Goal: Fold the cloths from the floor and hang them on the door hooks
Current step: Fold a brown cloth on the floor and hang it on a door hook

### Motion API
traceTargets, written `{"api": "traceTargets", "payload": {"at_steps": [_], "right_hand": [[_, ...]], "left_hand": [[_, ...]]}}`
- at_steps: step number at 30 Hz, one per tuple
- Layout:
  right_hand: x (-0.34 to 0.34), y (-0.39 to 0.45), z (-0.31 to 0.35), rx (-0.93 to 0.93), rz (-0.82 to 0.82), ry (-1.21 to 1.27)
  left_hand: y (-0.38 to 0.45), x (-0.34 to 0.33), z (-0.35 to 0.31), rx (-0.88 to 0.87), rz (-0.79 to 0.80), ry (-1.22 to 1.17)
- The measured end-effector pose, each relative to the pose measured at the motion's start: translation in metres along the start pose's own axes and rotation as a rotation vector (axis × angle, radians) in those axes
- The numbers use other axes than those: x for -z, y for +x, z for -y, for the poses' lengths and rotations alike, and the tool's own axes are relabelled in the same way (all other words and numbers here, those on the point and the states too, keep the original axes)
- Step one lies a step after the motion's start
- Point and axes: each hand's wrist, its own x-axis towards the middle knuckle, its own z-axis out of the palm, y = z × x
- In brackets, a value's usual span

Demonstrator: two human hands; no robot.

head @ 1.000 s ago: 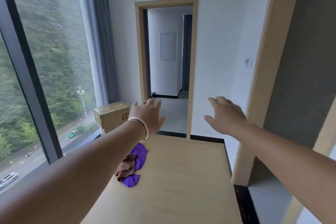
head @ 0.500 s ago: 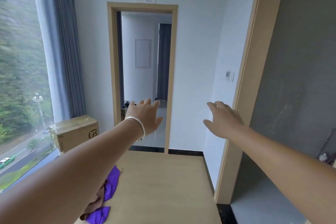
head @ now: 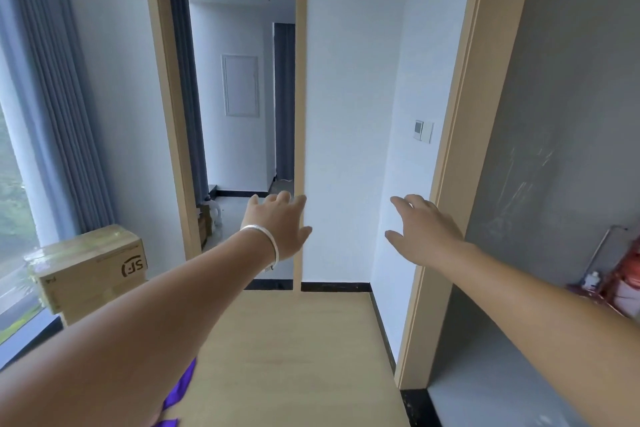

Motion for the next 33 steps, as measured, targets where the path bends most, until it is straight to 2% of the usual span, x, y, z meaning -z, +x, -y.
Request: {"api": "traceTargets", "payload": {"at_steps": [9,17,26,33], "right_hand": [[-0.032,0.115,-0.093,0.046,-0.051,0.044],[-0.074,0.193,-0.151,0.067,0.003,0.08],[-0.126,0.283,-0.186,0.05,0.029,0.079],[-0.17,0.4,-0.188,0.049,0.058,0.029]], "left_hand": [[0.134,-0.028,-0.054,0.01,-0.022,0.052],[0.22,-0.076,-0.093,0.005,0.02,0.068],[0.322,-0.139,-0.091,-0.006,-0.014,0.073],[0.432,-0.206,-0.065,0.01,-0.013,0.004]]}}
